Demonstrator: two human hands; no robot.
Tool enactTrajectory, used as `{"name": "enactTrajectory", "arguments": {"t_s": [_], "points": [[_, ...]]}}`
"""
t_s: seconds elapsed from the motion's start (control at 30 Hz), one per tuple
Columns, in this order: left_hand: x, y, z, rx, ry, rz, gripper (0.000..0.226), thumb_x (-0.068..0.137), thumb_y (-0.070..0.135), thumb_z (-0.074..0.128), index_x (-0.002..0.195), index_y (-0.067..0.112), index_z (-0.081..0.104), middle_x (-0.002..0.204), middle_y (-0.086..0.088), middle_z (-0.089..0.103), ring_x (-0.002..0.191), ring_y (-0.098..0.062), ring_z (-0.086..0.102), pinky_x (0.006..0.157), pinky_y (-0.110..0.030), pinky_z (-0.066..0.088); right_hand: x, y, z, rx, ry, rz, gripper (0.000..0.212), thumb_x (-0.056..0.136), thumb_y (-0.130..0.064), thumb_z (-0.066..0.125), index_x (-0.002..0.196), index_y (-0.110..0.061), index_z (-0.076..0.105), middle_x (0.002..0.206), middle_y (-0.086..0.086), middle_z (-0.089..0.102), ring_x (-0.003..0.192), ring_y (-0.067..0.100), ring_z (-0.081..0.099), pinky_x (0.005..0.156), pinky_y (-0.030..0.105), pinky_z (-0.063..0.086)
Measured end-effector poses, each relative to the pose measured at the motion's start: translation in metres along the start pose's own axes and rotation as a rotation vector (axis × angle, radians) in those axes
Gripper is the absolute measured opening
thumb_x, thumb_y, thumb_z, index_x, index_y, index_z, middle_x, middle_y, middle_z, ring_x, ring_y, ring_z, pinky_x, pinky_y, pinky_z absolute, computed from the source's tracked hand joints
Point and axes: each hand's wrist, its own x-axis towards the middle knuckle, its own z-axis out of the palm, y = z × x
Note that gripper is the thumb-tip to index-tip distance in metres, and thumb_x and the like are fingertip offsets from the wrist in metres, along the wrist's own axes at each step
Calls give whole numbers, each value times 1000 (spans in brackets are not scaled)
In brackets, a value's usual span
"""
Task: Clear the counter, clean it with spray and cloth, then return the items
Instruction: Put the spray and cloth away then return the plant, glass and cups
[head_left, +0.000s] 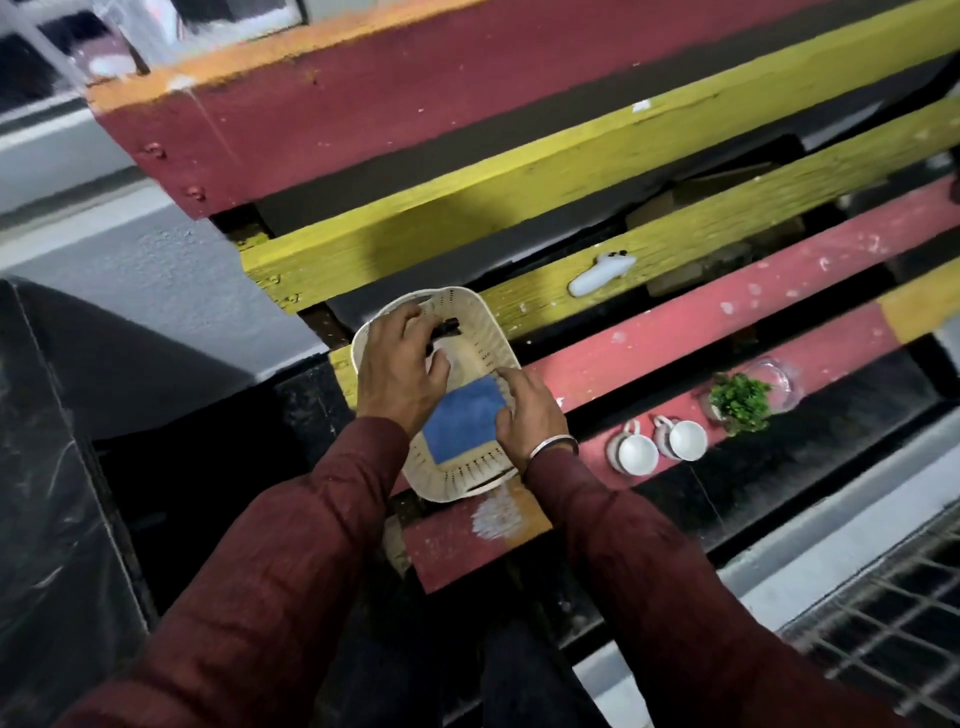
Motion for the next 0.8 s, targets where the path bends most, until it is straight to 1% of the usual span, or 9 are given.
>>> {"name": "enactTrajectory", "arguments": {"t_s": [0.1,0.2,0.27,0.4,0.5,0.57,0.63,0.7,0.8], "points": [[-8,28,-11,8,-47,44,41,82,10,67,122,10,67,130,-14,58,123,-36,50,101,-43,42,-21,6,-29,-11,87,-25,65,70,1,55,135,-3,48,134,18,51,122,35,50,103,39,42],[-17,59,-19,59,-104,101,48,80,10,69,128,7,62,136,-18,55,129,-37,47,107,-47,42,-42,15,-59,-122,176,-41,78,66,-5,60,142,-5,40,144,20,42,132,35,42,108,43,38],[-23,81,-22,91,-137,149,53,80,11,71,131,5,60,138,-20,53,130,-39,46,108,-49,42,-56,24,-80,-219,223,-27,84,66,-11,63,145,-7,35,149,18,36,137,33,36,113,42,31],[-28,122,-15,176,-201,244,57,80,16,71,133,6,56,141,-20,51,131,-38,44,107,-48,42,-71,53,-116,-343,175,106,93,76,-31,60,152,-18,8,160,8,4,147,27,6,117,44,8],[-21,163,9,176,-238,316,62,74,19,71,133,6,56,143,-20,51,131,-39,45,105,-49,44,-73,97,-151,-369,193,173,95,78,-38,59,153,-22,2,160,4,-6,147,26,-4,118,47,4],[-15,186,30,165,-290,351,70,70,25,71,136,6,55,144,-20,50,130,-40,45,104,-50,45,-71,128,-172,-363,211,229,97,77,-38,62,153,-22,3,161,3,-5,147,26,-1,118,46,9],[-11,214,66,138,-343,378,75,69,27,73,138,6,56,143,-18,52,131,-38,46,106,-49,45,-64,172,-197,-339,251,282,98,74,-35,65,153,-18,10,160,7,5,146,30,10,117,45,15],[-9,237,109,106,-402,383,74,70,27,75,139,6,57,142,-17,53,132,-37,47,107,-47,45,-54,218,-216,-276,302,309,90,73,-30,67,149,-9,24,155,16,22,142,36,22,115,46,24],[-7,265,181,120,-528,400,81,68,38,67,140,5,56,142,-18,54,131,-38,49,107,-46,45,-39,290,-235,-214,350,356,77,73,-20,64,142,0,36,146,25,36,135,41,34,111,44,29]]}}
